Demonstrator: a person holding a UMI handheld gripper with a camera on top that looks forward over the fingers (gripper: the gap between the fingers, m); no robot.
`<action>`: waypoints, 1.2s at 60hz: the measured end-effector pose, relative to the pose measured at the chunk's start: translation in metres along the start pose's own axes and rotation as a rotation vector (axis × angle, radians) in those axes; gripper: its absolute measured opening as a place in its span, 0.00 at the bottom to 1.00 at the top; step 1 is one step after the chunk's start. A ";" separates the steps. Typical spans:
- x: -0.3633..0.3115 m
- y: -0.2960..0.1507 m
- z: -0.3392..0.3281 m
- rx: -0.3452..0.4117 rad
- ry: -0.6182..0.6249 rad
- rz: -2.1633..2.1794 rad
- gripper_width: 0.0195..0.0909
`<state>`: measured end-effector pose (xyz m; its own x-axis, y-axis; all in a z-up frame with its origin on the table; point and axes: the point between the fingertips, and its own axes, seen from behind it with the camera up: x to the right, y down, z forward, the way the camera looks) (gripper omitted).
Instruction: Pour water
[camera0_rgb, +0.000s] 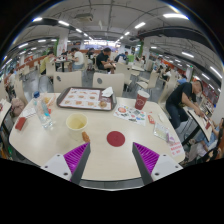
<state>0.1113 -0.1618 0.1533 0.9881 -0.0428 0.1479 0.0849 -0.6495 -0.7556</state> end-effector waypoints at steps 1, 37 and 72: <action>0.000 0.000 -0.001 -0.002 0.002 -0.002 0.92; -0.248 0.008 0.003 0.036 -0.231 0.042 0.93; -0.358 -0.101 0.173 0.270 -0.171 0.095 0.54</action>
<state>-0.2287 0.0503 0.0661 0.9985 0.0491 -0.0232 -0.0002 -0.4227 -0.9063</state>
